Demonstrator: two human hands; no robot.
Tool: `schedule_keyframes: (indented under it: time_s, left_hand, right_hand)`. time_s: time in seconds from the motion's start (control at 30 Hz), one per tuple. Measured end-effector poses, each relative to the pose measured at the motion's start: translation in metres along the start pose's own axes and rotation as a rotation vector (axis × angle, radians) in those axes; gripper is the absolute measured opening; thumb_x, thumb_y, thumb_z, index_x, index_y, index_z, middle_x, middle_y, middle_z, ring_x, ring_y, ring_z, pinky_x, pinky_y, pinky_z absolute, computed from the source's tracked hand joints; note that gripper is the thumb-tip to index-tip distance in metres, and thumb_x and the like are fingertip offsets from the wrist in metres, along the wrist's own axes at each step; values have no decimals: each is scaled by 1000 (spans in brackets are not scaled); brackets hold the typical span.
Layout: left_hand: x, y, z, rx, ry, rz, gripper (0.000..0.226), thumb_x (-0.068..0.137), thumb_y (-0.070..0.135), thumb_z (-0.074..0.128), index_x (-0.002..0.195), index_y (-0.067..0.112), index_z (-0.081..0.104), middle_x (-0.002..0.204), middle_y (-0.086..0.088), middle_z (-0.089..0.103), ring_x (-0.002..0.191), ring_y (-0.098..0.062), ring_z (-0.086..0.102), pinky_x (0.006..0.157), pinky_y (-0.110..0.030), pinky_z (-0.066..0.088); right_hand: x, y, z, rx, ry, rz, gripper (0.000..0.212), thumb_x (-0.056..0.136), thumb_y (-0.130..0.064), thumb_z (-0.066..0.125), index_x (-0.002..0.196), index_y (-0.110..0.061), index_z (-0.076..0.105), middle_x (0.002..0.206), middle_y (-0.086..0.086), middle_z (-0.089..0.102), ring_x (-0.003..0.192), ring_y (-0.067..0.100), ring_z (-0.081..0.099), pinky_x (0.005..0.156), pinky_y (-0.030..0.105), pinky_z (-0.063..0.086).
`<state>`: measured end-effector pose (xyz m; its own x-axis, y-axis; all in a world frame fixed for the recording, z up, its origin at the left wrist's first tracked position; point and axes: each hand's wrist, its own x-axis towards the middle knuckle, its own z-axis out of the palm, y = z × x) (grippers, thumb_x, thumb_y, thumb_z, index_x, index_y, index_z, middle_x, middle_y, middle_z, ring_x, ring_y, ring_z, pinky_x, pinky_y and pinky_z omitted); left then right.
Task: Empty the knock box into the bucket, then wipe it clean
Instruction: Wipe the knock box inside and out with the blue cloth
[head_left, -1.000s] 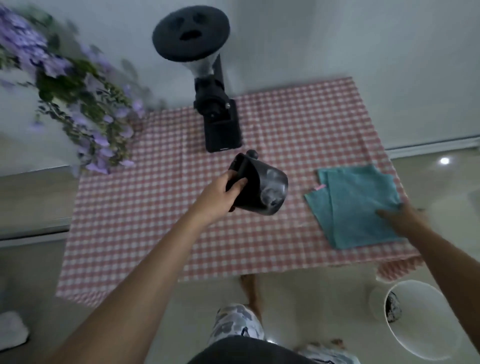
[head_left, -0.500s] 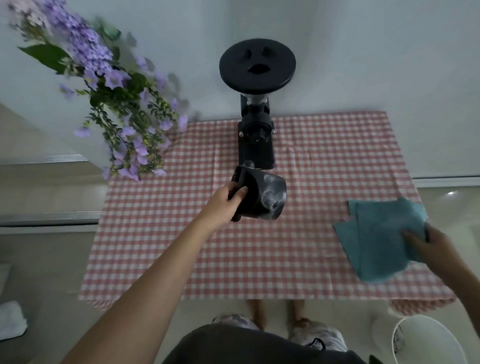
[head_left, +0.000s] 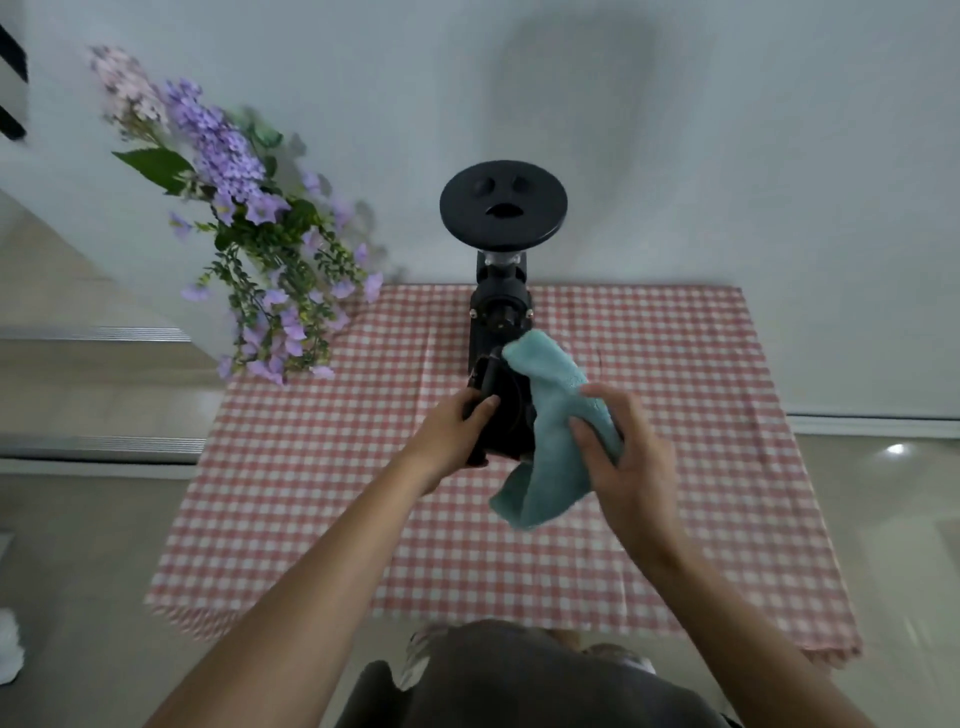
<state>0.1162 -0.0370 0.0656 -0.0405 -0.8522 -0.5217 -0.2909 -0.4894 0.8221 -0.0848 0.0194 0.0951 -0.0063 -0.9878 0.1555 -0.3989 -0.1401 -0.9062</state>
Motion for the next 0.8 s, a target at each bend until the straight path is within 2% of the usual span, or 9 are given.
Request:
schedule_keyframes:
  time_s: [0.07,0.17,0.23,0.3,0.4,0.5,0.67,0.73,0.8]
  left_hand:
    - [-4,3,5,-34,-5,-7,26,111,35,51,126,16,63,115,-7,71,100,-24,73,77,-40,69]
    - [-7,6,9,-49,-8,-23,29,110,36,53,127,14,63,121,-8,70,108,-29,74,81,-47,69]
    - [-8,8,11,-55,-12,-41,35,110,38,53,132,13,63,125,-12,70,111,-32,74,85,-52,68]
    - [-8,10,12,-47,-26,-45,37,110,39,52,135,13,63,127,-13,70,112,-32,74,86,-52,68]
    - [-8,12,14,-12,-53,-35,38,111,39,50,137,14,61,128,-14,70,112,-31,75,84,-47,69]
    - [-8,11,12,-5,-85,-25,37,111,38,50,137,15,63,126,-13,72,111,-29,76,81,-42,69]
    - [-11,7,13,36,-126,19,28,111,37,51,130,20,63,120,-9,74,104,-26,78,80,-36,68]
    - [-9,7,17,45,-93,31,32,111,37,51,134,17,63,122,-10,75,106,-28,78,82,-39,68]
    - [-7,9,24,42,-36,32,35,111,39,50,134,16,63,121,-11,76,105,-28,78,85,-43,68]
  right_hand:
    - [4,17,9,-213,0,-150,26,100,-12,57,119,-27,65,106,-9,62,91,10,61,69,33,58]
    - [11,40,10,-306,-10,-207,29,97,-21,60,123,-26,71,129,2,53,114,22,53,87,40,56]
    - [12,45,7,-317,-85,-200,37,95,-33,60,132,-32,64,149,1,41,131,24,45,103,42,48]
    - [13,46,3,-303,-193,-143,50,94,-41,58,143,-46,47,161,-5,27,140,23,39,109,44,45]
    - [15,42,-5,-245,-308,14,63,91,-55,53,140,-70,17,160,-7,32,132,13,46,102,28,50]
    - [22,41,-11,-211,-333,96,65,90,-53,59,143,-63,22,155,-6,42,119,5,50,83,5,41]
    - [52,36,-20,-116,-386,267,50,97,-52,52,145,-48,42,141,-1,60,105,6,57,82,16,46]
    - [58,31,-15,-198,-382,291,52,99,-56,43,149,-44,37,143,3,59,107,10,56,88,26,45]
    - [55,26,-5,-295,-359,254,60,100,-59,33,156,-38,24,154,6,47,124,21,55,98,37,46]
